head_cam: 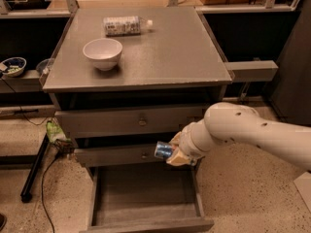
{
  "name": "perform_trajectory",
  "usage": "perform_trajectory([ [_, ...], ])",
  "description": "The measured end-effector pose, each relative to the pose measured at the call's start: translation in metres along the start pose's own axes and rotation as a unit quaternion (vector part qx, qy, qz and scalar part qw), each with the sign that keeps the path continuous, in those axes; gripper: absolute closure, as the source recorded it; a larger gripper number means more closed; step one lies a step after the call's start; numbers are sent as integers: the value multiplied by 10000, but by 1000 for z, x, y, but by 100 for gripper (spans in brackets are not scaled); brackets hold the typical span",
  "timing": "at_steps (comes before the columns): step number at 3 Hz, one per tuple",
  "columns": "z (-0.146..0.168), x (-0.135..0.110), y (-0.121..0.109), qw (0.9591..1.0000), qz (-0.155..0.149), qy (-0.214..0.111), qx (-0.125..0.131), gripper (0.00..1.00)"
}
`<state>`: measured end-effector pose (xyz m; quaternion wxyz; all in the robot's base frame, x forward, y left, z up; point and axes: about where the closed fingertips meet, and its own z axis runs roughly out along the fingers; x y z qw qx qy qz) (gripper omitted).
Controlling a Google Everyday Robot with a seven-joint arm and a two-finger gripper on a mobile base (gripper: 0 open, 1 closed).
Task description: Place redbull can into bottom drawer
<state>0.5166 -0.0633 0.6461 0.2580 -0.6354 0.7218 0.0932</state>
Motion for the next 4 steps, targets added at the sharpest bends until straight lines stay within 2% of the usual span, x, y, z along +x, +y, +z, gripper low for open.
perform_trajectory([
  [1,39,14,9,9999,81,51,116,100],
  [2,97,37,-4,9989,311,136,311,100],
  [3,95,35,0,9990,334,91,293,100],
  [4,111,42,23,9983,550,47,166,100],
])
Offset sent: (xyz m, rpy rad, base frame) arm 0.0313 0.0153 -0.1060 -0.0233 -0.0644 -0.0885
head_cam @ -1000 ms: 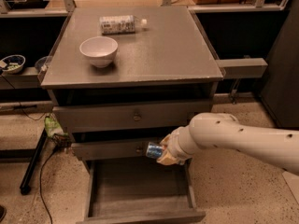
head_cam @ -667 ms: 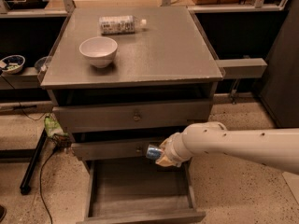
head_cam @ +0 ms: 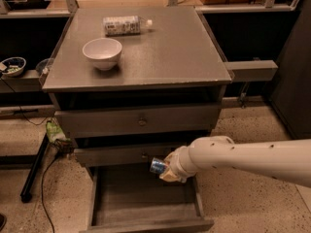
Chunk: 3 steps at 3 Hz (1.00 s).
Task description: Place redbull can into bottom drawer
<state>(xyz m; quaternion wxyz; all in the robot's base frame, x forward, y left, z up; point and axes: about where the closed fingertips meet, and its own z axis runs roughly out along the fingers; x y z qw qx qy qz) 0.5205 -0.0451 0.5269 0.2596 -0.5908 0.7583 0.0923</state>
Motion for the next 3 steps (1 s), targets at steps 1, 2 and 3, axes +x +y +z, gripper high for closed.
perform_trajectory([
  [1,27,10,22,9997,140,-28,-189,100],
  [2,54,18,37,9990,226,-47,-383,100],
  [3,87,30,54,9972,374,-21,-640,100],
])
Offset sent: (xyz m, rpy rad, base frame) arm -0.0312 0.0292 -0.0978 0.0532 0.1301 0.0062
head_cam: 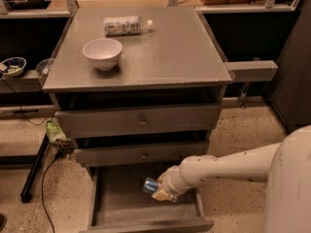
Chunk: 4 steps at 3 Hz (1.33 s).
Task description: Place redbull can into bottom drawer
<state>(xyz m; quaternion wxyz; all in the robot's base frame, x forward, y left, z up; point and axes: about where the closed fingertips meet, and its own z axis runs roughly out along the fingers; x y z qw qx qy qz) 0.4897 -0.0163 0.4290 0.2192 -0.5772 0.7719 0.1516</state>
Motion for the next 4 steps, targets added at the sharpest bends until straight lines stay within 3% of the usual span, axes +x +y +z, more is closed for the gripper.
perform_trajectory([
  [1,0,0,0,10000,1,0,0,100],
  [3,62,39,-26,9996,261,-80,40,100],
  [4,117,63,-52,9987,515,-36,1,100],
])
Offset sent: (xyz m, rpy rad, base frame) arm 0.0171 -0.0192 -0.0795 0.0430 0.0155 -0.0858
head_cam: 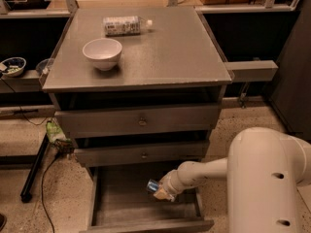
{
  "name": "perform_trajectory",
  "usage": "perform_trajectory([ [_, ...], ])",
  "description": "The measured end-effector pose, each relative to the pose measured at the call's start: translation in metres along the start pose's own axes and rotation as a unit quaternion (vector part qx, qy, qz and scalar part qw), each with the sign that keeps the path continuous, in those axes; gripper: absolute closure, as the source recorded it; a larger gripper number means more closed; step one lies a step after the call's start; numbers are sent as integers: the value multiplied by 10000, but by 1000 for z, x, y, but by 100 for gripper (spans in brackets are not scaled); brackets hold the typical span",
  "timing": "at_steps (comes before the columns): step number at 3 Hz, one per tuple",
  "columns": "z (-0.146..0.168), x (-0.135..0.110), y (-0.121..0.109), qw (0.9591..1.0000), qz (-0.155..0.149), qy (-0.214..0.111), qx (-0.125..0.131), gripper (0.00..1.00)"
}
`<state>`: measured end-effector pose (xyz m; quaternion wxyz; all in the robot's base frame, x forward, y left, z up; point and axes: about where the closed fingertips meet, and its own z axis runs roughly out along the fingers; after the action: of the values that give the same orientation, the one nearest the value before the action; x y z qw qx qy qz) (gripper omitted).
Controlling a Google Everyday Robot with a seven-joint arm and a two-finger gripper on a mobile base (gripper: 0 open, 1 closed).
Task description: Place redbull can into bottom drawer
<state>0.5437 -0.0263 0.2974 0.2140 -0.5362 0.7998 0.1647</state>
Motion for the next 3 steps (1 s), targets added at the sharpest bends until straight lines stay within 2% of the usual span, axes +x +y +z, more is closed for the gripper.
perform_trajectory([
  [1,0,0,0,10000,2,1,-1,100],
  [2,21,11,5,9998,163,73,-107,100],
  [3,57,30,11,9990,326,224,-207,100],
])
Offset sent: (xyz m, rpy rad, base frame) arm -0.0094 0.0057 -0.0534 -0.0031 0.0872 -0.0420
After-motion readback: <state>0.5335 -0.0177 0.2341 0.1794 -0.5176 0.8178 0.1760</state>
